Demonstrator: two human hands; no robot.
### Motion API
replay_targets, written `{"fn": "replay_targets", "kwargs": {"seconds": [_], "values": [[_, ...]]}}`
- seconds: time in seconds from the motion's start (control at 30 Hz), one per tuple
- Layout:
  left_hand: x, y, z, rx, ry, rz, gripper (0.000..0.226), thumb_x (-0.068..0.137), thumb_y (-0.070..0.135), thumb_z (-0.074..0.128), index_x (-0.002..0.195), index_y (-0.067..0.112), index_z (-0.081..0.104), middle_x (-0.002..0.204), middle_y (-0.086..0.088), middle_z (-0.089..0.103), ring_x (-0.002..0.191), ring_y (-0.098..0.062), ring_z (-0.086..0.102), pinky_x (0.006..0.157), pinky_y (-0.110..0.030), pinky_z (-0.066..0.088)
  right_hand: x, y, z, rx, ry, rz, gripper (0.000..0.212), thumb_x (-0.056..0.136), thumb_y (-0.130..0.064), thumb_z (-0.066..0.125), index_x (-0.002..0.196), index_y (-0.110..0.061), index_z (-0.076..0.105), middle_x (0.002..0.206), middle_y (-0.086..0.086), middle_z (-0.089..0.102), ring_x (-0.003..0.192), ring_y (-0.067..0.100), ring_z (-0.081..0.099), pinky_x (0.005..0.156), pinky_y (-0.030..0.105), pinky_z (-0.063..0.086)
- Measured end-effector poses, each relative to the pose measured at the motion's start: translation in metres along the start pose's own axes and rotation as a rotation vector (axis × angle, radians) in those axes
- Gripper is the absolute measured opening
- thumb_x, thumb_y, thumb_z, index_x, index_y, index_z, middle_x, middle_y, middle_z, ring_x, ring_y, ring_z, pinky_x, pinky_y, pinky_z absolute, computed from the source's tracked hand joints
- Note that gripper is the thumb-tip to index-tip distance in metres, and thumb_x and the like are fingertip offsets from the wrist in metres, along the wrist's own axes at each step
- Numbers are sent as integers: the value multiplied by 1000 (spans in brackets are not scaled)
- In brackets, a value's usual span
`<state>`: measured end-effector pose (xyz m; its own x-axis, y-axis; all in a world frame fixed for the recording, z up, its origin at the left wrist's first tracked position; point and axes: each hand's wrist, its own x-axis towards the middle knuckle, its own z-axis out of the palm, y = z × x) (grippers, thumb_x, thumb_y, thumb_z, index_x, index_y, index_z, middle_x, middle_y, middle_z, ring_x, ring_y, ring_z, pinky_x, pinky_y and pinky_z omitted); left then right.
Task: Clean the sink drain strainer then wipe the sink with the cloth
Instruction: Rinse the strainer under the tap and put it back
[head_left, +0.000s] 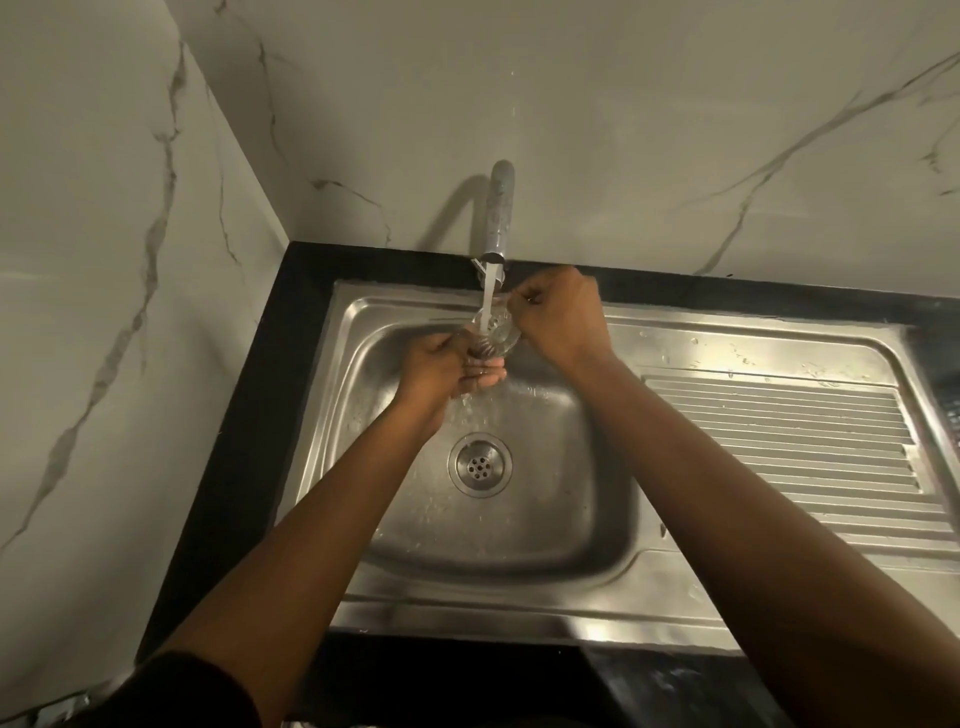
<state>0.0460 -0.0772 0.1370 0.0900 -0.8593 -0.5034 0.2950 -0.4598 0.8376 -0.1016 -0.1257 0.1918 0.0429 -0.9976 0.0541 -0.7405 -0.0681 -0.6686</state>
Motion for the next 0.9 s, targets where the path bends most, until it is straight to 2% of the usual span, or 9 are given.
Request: {"fn": "replay_targets", "kwargs": {"seconds": [0.07, 0.27, 0.37, 0.43, 0.57, 0.67, 0.77, 0.83, 0.9], "values": [[0, 4, -2, 56, 8, 72, 31, 104, 25, 61, 108, -4, 71, 96, -26, 78, 77, -31, 79, 68, -32, 66, -2, 8, -2, 19, -45, 40, 17, 89, -7, 65, 82, -6, 80, 72, 7, 76, 66, 19, 72, 53, 13, 50], [-6, 11, -16, 309, 32, 326, 21, 101, 21, 65, 100, 3, 77, 90, -17, 80, 81, -29, 80, 76, -47, 66, -13, 21, 18, 115, -194, 189, 16, 89, 0, 68, 91, -11, 79, 79, 2, 75, 62, 7, 69, 54, 17, 50], [-8, 5, -28, 446, 98, 448, 29, 103, 36, 58, 99, 15, 78, 90, -8, 80, 83, -27, 79, 78, -51, 65, -10, 15, 27, 255, -177, 192, 6, 90, -4, 74, 91, -8, 78, 82, 3, 76, 57, 1, 69, 54, 19, 56], [-5, -3, -39, 515, 157, 483, 41, 101, 48, 51, 97, 15, 74, 89, -11, 78, 83, -33, 77, 78, -57, 63, -7, 8, 29, 229, -169, 133, 6, 90, -2, 72, 90, -3, 78, 81, 9, 76, 61, 6, 72, 48, 18, 50], [-10, -17, -43, 415, 152, 460, 24, 104, 29, 53, 97, 35, 75, 96, -6, 79, 86, -30, 78, 80, -51, 64, -8, -6, 23, 98, -150, -55, 12, 90, -8, 73, 78, -6, 75, 64, -3, 69, 56, 0, 64, 48, 12, 41], [-10, -25, -34, 249, 120, 306, 19, 105, 16, 57, 110, 13, 75, 97, -16, 79, 88, -35, 78, 81, -45, 65, -9, -10, 18, 66, -111, -147, 15, 90, -16, 76, 76, -9, 76, 68, -2, 73, 62, 7, 68, 58, 21, 52], [-8, -24, -24, 136, 67, 187, 23, 104, 16, 61, 117, 2, 72, 95, -22, 79, 88, -33, 79, 76, -35, 65, -7, -9, 15, 10, -81, -155, 20, 88, -21, 77, 69, -21, 71, 60, -12, 63, 55, 0, 59, 56, 16, 42], [-7, -20, -17, 97, 35, 163, 24, 103, 16, 62, 118, -1, 70, 98, -25, 78, 87, -33, 79, 73, -31, 64, -4, -5, 11, -3, -52, -128, 12, 88, -20, 75, 76, -18, 77, 68, -9, 69, 58, 3, 61, 56, 16, 42], [-5, -16, -10, 59, 21, 139, 26, 103, 17, 62, 119, -3, 69, 100, -26, 77, 83, -31, 79, 68, -29, 64, 0, 0, 7, 17, -13, -81, 8, 89, -20, 75, 86, -18, 82, 77, -9, 74, 68, 4, 66, 58, 4, 42]]}}
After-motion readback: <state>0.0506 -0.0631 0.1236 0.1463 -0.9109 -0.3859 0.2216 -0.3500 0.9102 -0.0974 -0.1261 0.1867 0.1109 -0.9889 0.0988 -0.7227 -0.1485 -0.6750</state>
